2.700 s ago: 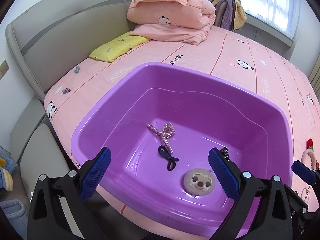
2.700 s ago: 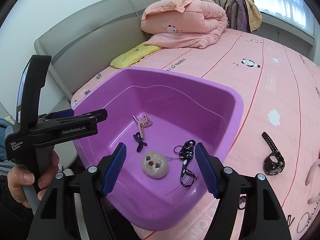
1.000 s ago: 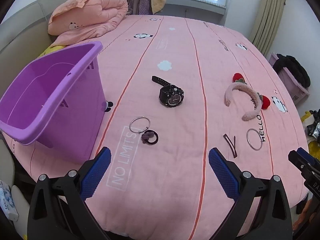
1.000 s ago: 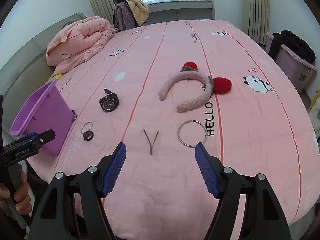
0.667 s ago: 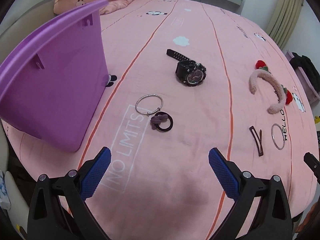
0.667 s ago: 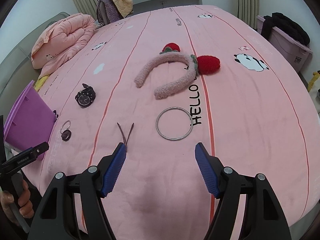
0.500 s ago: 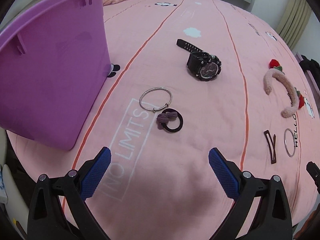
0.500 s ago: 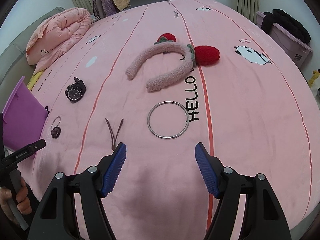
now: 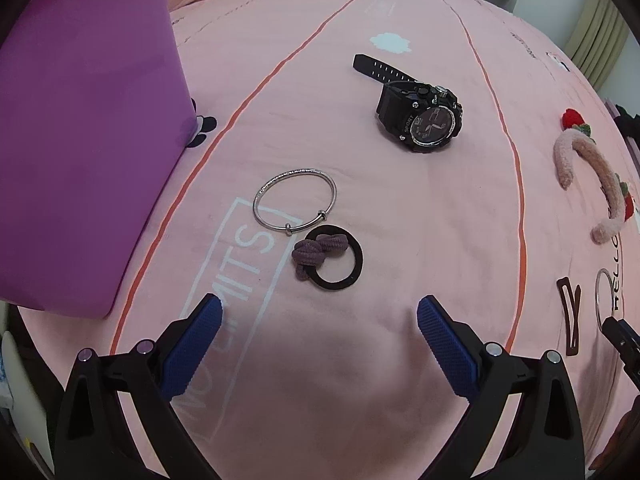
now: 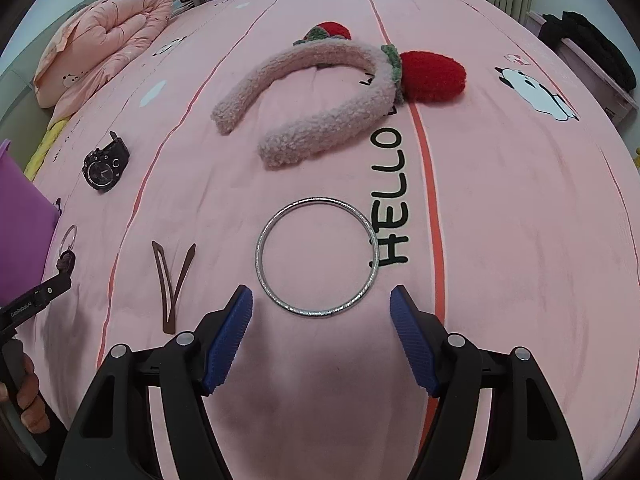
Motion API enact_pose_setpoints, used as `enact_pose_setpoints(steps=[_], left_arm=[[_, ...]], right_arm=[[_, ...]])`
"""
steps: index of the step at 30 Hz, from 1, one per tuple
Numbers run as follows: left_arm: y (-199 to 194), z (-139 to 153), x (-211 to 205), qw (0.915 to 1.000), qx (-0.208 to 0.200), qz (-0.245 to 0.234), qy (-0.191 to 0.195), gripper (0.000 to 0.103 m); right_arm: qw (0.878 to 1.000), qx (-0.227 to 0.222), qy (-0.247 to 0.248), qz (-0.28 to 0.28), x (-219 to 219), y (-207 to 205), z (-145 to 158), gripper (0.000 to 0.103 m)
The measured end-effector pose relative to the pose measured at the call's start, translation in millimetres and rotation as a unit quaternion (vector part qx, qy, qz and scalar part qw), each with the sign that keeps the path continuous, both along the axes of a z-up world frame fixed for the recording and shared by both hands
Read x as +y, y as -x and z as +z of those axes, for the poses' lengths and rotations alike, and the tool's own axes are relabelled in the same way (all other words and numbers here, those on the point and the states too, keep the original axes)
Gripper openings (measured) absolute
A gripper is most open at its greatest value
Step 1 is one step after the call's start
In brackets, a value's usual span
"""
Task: Organize jewelry
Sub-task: 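Move left tool toward the black hair tie while right approaches the silver hoop, then grasp the black hair tie with mauve bow with left tool while right grasps silver hoop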
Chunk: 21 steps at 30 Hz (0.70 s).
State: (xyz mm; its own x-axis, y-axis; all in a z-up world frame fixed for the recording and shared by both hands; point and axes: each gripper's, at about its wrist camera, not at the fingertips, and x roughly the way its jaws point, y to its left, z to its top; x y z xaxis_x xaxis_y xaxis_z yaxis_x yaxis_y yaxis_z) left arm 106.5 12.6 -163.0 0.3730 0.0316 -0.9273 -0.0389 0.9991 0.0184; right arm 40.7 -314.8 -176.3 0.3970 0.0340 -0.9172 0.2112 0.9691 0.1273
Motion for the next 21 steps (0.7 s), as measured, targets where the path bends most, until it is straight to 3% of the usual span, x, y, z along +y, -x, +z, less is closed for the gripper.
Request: enact_pose_setpoints(steps=[11,21], left_arm=[[-13.8,-15.0,1.3,0.9999,0.008,0.010,0.006,0.096],[-35.5,-21.7,-4.6,0.9996,0.014,0.023,-0.004,0.096]], right_arm=[[0.999,0.005,0.028,0.023,5.3,-18.8,-12.1,0.078],[0.998,-0.006,0.048,0.027,11.2,-22.5,-17.3,0.079]])
